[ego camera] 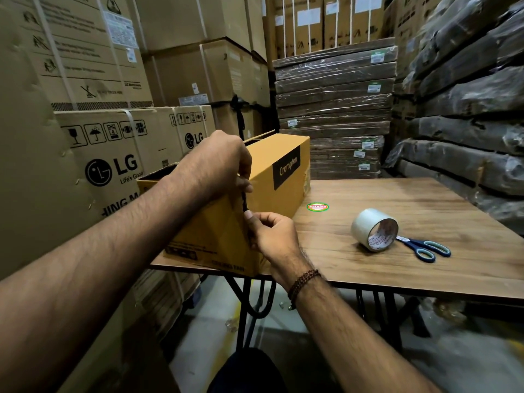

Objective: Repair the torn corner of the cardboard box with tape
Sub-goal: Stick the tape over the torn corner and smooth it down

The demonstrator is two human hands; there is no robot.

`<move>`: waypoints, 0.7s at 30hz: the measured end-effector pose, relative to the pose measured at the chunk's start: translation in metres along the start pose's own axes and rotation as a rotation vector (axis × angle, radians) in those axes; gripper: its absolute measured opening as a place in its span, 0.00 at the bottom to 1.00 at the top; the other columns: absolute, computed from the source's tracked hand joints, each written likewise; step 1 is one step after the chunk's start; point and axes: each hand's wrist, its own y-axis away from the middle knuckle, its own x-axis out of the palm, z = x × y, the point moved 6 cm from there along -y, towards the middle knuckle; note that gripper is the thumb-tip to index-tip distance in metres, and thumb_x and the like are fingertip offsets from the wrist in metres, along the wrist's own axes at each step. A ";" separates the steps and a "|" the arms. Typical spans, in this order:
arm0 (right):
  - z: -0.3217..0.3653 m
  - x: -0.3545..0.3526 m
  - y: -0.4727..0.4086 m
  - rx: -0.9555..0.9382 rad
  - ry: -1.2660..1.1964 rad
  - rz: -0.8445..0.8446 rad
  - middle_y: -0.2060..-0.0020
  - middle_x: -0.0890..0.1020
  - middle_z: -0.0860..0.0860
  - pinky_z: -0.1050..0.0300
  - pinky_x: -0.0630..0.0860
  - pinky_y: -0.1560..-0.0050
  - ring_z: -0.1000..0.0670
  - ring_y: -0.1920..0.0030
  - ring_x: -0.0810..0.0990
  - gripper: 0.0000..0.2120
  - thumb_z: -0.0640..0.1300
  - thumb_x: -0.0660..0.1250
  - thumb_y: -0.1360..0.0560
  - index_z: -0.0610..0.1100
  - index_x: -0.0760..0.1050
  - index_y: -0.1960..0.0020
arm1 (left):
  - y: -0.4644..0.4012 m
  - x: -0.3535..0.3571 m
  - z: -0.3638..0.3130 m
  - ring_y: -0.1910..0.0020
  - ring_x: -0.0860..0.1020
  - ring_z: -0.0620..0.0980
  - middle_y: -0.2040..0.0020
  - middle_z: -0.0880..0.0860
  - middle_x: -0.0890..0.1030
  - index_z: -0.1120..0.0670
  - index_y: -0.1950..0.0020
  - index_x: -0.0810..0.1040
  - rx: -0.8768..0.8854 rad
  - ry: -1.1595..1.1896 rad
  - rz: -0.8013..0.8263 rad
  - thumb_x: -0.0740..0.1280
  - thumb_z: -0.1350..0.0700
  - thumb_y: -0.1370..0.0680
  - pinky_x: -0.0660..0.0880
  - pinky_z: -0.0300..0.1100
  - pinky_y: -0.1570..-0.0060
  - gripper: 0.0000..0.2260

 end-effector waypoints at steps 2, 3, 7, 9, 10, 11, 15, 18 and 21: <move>-0.001 0.001 -0.001 0.002 0.002 -0.004 0.57 0.89 0.49 0.62 0.77 0.69 0.52 0.61 0.84 0.09 0.49 0.76 0.20 0.44 0.87 0.51 | -0.001 0.001 0.003 0.55 0.81 0.42 0.56 0.45 0.81 0.50 0.55 0.85 0.005 0.026 0.004 0.78 0.48 0.28 0.73 0.31 0.66 0.08; -0.001 0.000 -0.001 -0.002 0.004 -0.014 0.57 0.89 0.49 0.62 0.77 0.70 0.52 0.62 0.84 0.09 0.50 0.76 0.20 0.44 0.87 0.52 | 0.000 0.001 0.004 0.55 0.82 0.42 0.58 0.44 0.81 0.50 0.55 0.85 0.009 0.041 0.008 0.79 0.48 0.29 0.73 0.31 0.65 0.08; -0.003 -0.001 -0.005 -0.042 0.083 -0.073 0.56 0.90 0.50 0.53 0.83 0.60 0.51 0.57 0.86 0.10 0.53 0.77 0.23 0.46 0.87 0.54 | 0.001 -0.001 0.007 0.61 0.78 0.37 0.62 0.40 0.77 0.50 0.56 0.85 0.014 0.087 0.014 0.79 0.48 0.29 0.70 0.28 0.66 0.08; -0.004 -0.002 -0.007 -0.048 0.119 -0.102 0.56 0.91 0.51 0.45 0.87 0.52 0.48 0.53 0.89 0.11 0.56 0.78 0.25 0.48 0.88 0.55 | 0.002 -0.001 0.009 0.61 0.76 0.35 0.61 0.40 0.78 0.49 0.56 0.85 0.009 0.112 0.005 0.79 0.48 0.29 0.70 0.28 0.66 0.08; -0.004 -0.002 -0.006 -0.049 0.133 -0.108 0.57 0.91 0.52 0.43 0.88 0.50 0.47 0.51 0.89 0.12 0.57 0.78 0.26 0.49 0.88 0.56 | 0.002 0.000 0.010 0.61 0.77 0.35 0.61 0.40 0.78 0.49 0.56 0.85 0.008 0.119 0.001 0.79 0.48 0.29 0.70 0.28 0.66 0.08; -0.003 -0.001 -0.005 -0.054 0.141 -0.110 0.57 0.91 0.52 0.41 0.88 0.50 0.46 0.51 0.90 0.12 0.58 0.77 0.27 0.49 0.88 0.56 | 0.003 0.000 0.010 0.61 0.77 0.35 0.61 0.40 0.78 0.49 0.56 0.85 0.009 0.123 -0.001 0.79 0.48 0.29 0.71 0.28 0.65 0.08; -0.001 -0.001 -0.004 -0.087 0.162 -0.129 0.58 0.90 0.52 0.38 0.88 0.48 0.46 0.51 0.89 0.14 0.60 0.77 0.29 0.49 0.87 0.57 | 0.005 0.000 0.009 0.60 0.77 0.35 0.60 0.40 0.79 0.49 0.55 0.84 0.035 0.136 0.006 0.79 0.48 0.29 0.71 0.28 0.64 0.08; 0.002 -0.002 -0.002 -0.109 0.177 -0.150 0.58 0.90 0.53 0.39 0.87 0.48 0.47 0.51 0.89 0.12 0.57 0.79 0.27 0.49 0.87 0.58 | 0.008 0.001 0.008 0.56 0.81 0.38 0.57 0.42 0.83 0.50 0.47 0.83 0.067 0.162 -0.004 0.78 0.50 0.29 0.77 0.30 0.59 0.12; 0.007 -0.005 0.004 -0.171 0.228 -0.167 0.59 0.88 0.54 0.46 0.87 0.48 0.53 0.55 0.86 0.10 0.55 0.80 0.27 0.49 0.84 0.56 | 0.010 0.003 0.012 0.55 0.82 0.40 0.53 0.46 0.86 0.51 0.37 0.79 0.057 0.211 -0.039 0.79 0.52 0.29 0.74 0.29 0.59 0.22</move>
